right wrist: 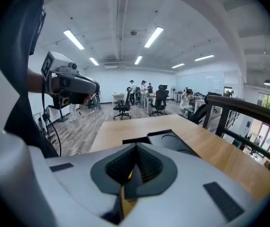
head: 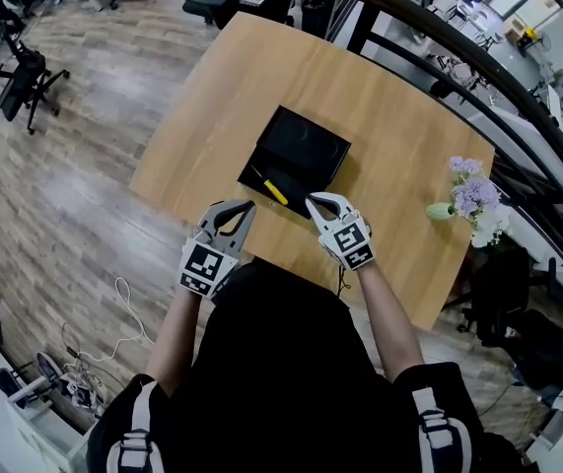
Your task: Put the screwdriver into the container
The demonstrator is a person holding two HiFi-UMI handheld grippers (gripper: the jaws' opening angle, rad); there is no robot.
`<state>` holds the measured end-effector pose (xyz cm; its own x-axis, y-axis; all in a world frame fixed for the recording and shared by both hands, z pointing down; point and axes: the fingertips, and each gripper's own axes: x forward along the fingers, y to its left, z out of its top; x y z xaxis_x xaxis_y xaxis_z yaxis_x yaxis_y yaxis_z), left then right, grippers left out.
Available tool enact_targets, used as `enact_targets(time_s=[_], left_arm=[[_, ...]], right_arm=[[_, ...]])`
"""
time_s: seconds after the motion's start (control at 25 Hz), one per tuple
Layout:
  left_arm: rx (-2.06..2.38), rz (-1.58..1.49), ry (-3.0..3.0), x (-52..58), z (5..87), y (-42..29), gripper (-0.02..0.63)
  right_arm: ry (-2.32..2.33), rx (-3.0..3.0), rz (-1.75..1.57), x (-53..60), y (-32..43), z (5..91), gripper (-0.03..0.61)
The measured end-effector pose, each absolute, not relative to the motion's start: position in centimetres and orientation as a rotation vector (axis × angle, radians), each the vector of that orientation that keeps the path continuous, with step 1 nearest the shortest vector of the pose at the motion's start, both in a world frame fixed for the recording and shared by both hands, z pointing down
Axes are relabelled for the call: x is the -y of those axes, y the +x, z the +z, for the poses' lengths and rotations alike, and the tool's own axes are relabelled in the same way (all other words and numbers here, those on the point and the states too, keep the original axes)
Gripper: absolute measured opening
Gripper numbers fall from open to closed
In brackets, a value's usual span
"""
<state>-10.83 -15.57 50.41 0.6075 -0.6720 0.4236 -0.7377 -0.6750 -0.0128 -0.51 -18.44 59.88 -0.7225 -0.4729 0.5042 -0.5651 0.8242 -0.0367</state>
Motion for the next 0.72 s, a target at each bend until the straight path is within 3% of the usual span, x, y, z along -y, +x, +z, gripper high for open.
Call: enact_targets(time_s=[0.72], left_arm=[[1.24,0.621,2.661,10.0,49.7,-8.0,0.023]], right_arm=[[0.776,2.651,0.121,13.0,2.2,52.8,0.026]])
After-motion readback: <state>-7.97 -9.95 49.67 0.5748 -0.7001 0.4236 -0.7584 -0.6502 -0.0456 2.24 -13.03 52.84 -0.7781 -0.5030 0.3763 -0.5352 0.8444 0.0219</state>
